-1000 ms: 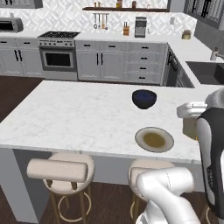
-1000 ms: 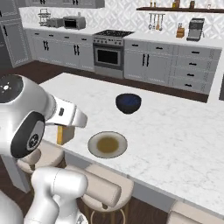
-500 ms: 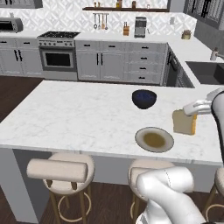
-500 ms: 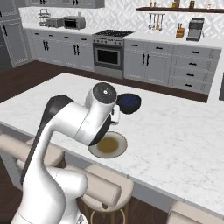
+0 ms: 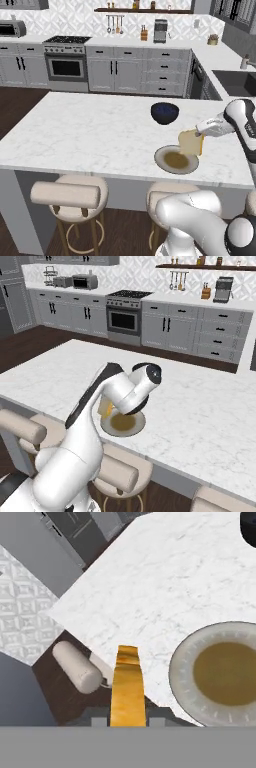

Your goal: Start the toaster. Once the lever pops up, take the bread to the plate on the dining counter.

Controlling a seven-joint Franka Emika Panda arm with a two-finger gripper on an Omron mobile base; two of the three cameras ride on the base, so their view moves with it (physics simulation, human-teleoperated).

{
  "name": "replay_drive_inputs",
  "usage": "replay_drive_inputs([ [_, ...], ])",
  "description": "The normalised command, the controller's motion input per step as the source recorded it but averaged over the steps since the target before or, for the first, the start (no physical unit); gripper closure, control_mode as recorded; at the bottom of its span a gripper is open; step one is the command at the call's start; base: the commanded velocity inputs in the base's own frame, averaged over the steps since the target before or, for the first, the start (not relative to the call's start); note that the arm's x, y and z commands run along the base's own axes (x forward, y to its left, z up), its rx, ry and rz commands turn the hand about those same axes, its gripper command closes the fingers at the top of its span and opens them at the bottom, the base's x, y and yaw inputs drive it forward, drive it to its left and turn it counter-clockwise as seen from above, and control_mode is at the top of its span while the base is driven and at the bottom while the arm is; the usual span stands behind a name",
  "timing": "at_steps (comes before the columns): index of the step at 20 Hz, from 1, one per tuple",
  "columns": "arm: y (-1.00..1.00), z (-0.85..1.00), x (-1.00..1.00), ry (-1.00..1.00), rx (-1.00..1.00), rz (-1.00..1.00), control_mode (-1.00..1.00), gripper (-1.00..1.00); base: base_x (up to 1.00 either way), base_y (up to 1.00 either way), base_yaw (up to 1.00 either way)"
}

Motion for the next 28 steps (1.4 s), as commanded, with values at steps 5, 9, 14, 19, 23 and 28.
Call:
replay_drive_inputs([
  [5,0.0,-0.76,0.42,0.0,0.12,0.0,-1.0,1.0,0.0,0.0,0.0],
  [9,0.0,-0.74,0.19,0.0,0.03,0.0,-1.0,1.0,0.0,0.0,0.0],
  [14,0.0,-0.56,0.3,-0.01,0.0,0.0,-1.0,1.0,0.0,0.0,0.0],
  [19,-0.02,-0.44,0.48,0.0,0.0,0.0,-1.0,1.0,0.0,0.0,0.0],
  [23,-0.12,-0.41,0.58,0.0,0.0,0.0,-1.0,1.0,0.0,0.0,0.0],
  [28,-0.21,-0.38,0.41,0.0,0.0,0.0,-1.0,1.0,0.0,0.0,0.0],
])
